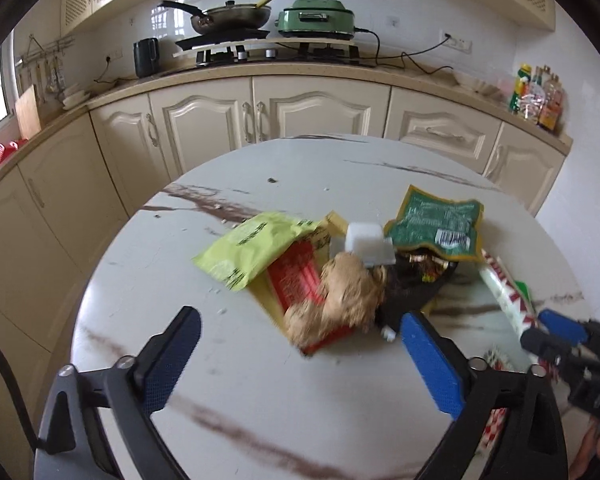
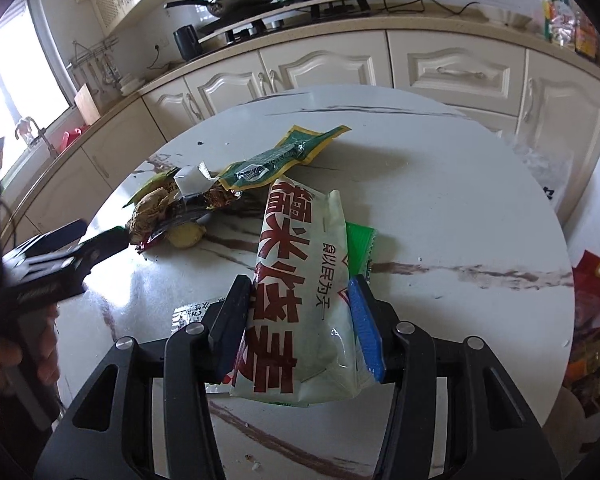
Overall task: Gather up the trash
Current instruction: 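Grasp the white rice-cracker bag with the right gripper while the left gripper grasps the ginger root, then lift the ginger root and rice-cracker bag off the table with both grippers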
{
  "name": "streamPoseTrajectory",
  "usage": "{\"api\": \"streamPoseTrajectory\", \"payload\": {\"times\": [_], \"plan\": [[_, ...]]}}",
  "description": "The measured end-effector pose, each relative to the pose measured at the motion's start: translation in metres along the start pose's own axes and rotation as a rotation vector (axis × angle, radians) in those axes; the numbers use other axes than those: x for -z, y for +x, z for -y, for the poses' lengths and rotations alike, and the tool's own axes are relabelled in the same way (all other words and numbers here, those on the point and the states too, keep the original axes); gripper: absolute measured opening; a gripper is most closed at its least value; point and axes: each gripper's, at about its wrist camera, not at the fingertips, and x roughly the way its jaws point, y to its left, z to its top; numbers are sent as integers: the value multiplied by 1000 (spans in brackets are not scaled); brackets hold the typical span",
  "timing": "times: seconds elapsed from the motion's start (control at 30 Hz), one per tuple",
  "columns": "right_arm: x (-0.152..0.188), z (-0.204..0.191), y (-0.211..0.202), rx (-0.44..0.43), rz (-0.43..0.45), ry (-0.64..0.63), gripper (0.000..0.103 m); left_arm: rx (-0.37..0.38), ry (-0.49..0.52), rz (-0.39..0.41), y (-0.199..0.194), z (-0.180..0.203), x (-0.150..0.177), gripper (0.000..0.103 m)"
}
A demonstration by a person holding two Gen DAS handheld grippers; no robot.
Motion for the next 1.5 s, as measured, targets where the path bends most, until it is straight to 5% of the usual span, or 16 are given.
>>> {"api": "streamPoseTrajectory", "payload": {"times": [0.2, 0.4, 0.77, 0.87, 1.47, 1.5], "plan": [[-2, -2, 4, 17, 1, -15, 49, 22, -25, -33, 41, 7, -13, 78], [-5, -7, 6, 34, 3, -22, 49, 87, 7, -25, 48, 20, -18, 37], [-13, -20, 20, 126, -30, -99, 62, 130, -1, 38, -1, 17, -3, 35], [-17, -28, 29, 195, -53, -173, 49, 144, 5, 59, -26, 16, 3, 35], [-1, -46, -51, 123, 70, -91, 46, 192, 3, 166, -187, -12, 67, 35], [0, -55, -58, 112, 86, -103, 20, 189, 0, 172, -196, -18, 72, 35]]}}
